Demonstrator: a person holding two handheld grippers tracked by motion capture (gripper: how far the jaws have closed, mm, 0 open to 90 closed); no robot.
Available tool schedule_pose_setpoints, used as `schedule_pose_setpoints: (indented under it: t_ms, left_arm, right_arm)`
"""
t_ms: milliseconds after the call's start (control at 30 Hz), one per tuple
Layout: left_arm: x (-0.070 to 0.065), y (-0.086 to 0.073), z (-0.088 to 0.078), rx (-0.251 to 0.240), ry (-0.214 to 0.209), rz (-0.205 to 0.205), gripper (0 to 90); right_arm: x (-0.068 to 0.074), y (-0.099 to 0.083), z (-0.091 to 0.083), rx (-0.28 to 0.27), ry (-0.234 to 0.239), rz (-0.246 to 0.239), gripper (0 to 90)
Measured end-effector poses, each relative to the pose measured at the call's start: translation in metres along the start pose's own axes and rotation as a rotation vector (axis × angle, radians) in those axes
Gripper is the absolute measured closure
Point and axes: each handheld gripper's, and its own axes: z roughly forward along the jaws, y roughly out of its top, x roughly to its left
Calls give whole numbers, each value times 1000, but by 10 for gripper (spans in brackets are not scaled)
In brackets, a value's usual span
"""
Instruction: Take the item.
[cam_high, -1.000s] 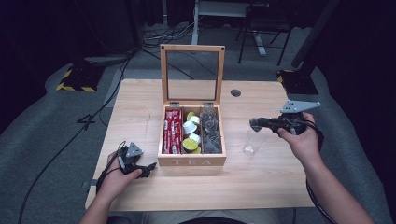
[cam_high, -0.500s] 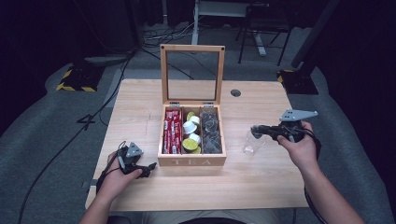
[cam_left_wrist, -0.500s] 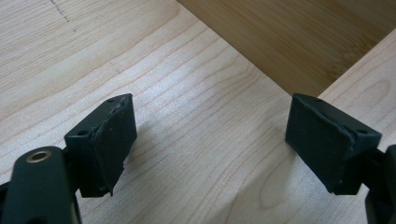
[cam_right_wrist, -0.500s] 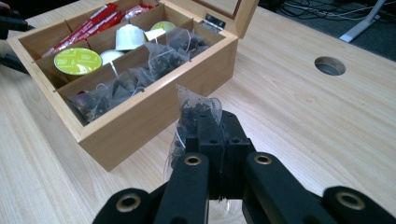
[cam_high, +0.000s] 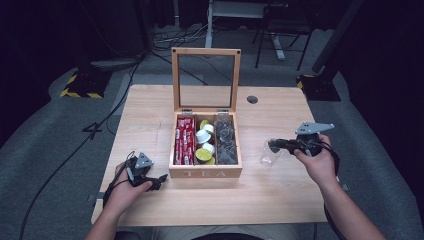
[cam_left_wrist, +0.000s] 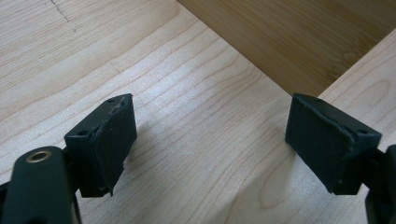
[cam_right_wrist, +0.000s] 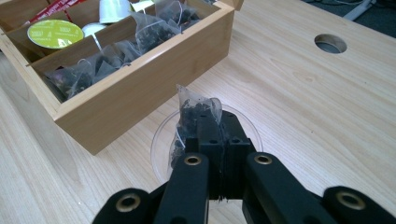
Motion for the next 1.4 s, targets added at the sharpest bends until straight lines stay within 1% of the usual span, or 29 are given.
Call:
schedule_pose_setpoints:
  t_ms: [167,200,267,333,400,533,600,667,733,800,833,867,933,967,1000,1033,1067,1133,1200,1267,1333,1367,1400]
  left_arm:
    - [0,0,0,-2,2,1,169]
    - [0,0,0,-3,3,1,169]
    - [0,0,0,-1,2,1,169]
    - [0,0,0,0,1,1,169]
    - [0,0,0,0,1,1,169]
    - [0,0,0,0,1,2,169]
    - [0,0,0,-1,4,2,169]
    - [0,0,0,-1,3,1,170]
    - [1,0,-1,-3,15,-2,187]
    - [3,1,-3,11,16,-20,225]
    - [4,1,-5,19,17,-37,233]
    - [6,2,-7,20,18,-42,233]
    - [9,3,-12,-7,21,-62,238]
    - [10,4,-15,-16,22,-67,241]
    - [11,6,-18,-30,21,-71,244]
    - [11,7,-21,-38,21,-73,248]
    - [11,9,-24,-44,21,-74,250]
    - [11,14,-31,-61,23,-74,254]
    - [11,20,-37,-84,19,-76,255]
    - [12,27,-43,-97,17,-63,256]
    - [13,36,-51,-119,25,-54,256]
    - [13,39,-53,-130,27,-61,256]
    - [14,43,-57,-139,27,-56,257]
  right_arm:
    - [0,-3,4,12,5,6,883]
    - [0,-4,5,14,8,11,856]
    - [1,-4,6,2,9,24,729]
    - [1,-4,5,-9,0,24,686]
    - [2,-4,4,-28,8,26,629]
    - [3,-5,0,-42,9,32,536]
    - [2,-7,-2,-57,9,37,475]
    - [0,-11,-6,-69,9,37,442]
    - [-1,-16,-12,-77,4,40,399]
    - [-4,-23,-19,-92,0,59,378]
    - [-5,-27,-22,-101,-6,69,356]
    - [-6,-31,-25,-108,-6,80,341]
    - [-9,-38,-30,-113,-13,106,328]
    - [-10,-41,-31,-116,-24,115,327]
    - [-11,-44,-30,-106,-39,121,315]
    - [-12,-45,-30,-80,-47,104,282]
    - [-13,-47,-30,-64,-31,83,278]
    - [-15,-51,-29,-73,-37,113,284]
    - [-17,-54,-27,-65,-41,125,279]
    - [-20,-58,-25,-54,-45,132,281]
    - [-22,-63,-22,-35,-51,131,282]
    - [-23,-66,-21,-26,-59,135,283]
    - [-24,-68,-20,-19,-60,138,283]
